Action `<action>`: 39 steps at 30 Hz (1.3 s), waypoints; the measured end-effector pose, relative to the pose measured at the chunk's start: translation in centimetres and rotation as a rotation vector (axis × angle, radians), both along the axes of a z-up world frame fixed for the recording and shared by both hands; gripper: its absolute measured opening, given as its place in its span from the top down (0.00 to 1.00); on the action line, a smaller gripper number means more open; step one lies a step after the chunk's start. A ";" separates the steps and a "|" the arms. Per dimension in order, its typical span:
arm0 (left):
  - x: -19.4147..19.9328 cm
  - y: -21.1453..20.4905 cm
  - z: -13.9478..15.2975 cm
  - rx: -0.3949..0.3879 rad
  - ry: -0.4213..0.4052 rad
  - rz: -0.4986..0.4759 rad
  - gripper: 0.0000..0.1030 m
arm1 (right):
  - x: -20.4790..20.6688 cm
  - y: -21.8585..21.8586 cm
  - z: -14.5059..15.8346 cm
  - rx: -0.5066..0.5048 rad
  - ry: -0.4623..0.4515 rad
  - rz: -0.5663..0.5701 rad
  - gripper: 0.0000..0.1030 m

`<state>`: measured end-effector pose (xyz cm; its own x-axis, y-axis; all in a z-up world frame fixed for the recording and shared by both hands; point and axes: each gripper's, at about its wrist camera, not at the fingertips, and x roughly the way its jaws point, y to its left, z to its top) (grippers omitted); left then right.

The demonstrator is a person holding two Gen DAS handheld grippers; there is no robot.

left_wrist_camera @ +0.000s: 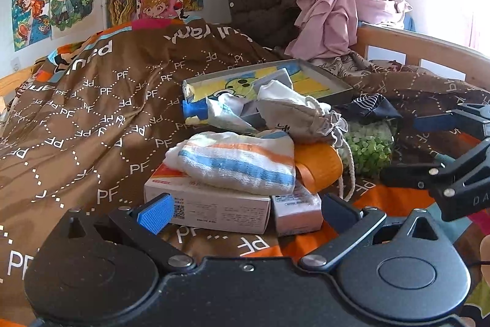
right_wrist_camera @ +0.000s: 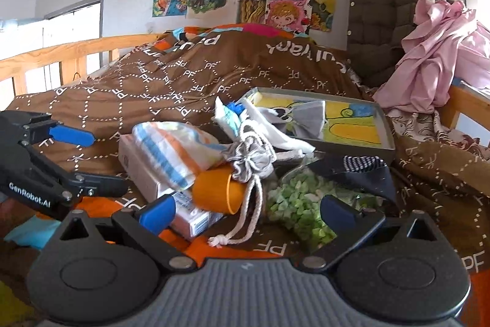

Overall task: Organize soft objects
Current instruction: 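Move both open tools back over the pile of soft items, then grasp the striped towel with the left tool while the right tool grasps the grey drawstring bag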

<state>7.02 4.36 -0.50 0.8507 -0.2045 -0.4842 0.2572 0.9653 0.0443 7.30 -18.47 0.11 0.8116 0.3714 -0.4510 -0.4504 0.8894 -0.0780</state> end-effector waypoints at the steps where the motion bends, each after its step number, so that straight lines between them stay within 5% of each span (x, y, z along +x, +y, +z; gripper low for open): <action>1: 0.0 0.1 0.0 0.001 0.000 0.002 0.01 | 0.0 0.1 -0.1 0.000 0.003 0.004 0.00; 15: 1.1 1.2 0.3 0.018 -0.014 0.016 0.01 | 0.7 0.9 -0.8 0.029 -0.018 0.022 0.00; 31: 5.9 1.8 0.7 -0.056 0.008 -0.003 0.01 | 5.4 1.8 -0.1 0.088 -0.087 -0.034 0.01; 39: 7.5 1.3 0.4 -0.005 0.014 -0.047 0.03 | 7.8 2.3 -0.6 0.090 -0.072 -0.045 0.19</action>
<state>14.52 5.71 -0.07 0.8330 -0.2468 -0.4951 0.3032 0.9523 0.0355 15.10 -16.18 -0.54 0.8574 0.3701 -0.3575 -0.4057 0.9136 -0.0271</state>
